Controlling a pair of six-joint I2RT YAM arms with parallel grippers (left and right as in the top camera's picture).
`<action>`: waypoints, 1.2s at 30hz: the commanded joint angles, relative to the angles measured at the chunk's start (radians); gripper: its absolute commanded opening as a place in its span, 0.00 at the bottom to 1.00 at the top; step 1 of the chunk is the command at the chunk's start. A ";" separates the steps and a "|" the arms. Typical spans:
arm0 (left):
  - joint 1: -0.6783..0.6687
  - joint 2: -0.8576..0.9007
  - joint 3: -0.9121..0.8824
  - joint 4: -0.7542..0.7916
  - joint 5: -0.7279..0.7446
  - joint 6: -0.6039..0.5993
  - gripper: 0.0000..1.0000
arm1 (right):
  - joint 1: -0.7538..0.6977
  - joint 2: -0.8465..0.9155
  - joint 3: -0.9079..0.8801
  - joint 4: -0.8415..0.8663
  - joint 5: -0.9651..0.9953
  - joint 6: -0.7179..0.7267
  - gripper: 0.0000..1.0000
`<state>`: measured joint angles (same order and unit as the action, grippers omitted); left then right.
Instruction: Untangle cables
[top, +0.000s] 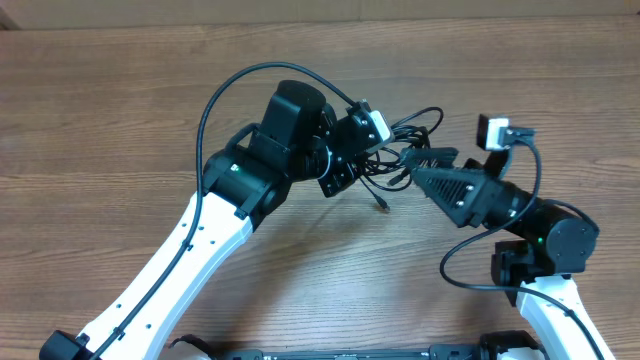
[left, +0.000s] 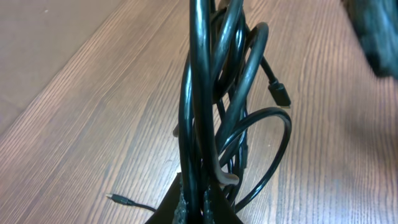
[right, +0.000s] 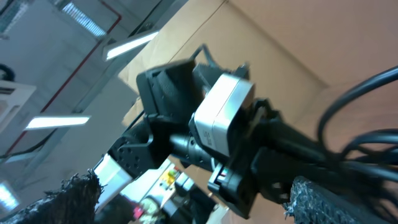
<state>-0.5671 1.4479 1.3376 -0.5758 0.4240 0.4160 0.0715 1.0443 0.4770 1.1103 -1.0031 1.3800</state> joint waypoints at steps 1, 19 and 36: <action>0.035 -0.011 0.021 0.004 -0.011 -0.055 0.04 | -0.055 -0.005 0.029 0.002 0.002 0.015 0.95; 0.082 -0.019 0.021 0.018 0.267 -0.057 0.04 | -0.176 -0.005 0.029 -0.241 0.003 -0.092 0.95; 0.082 -0.013 0.021 0.121 0.351 -0.056 0.04 | -0.175 -0.003 0.029 -0.199 -0.138 -0.012 0.95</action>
<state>-0.4881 1.4479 1.3376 -0.4683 0.7307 0.3683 -0.1051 1.0447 0.4786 0.8516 -1.0718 1.3060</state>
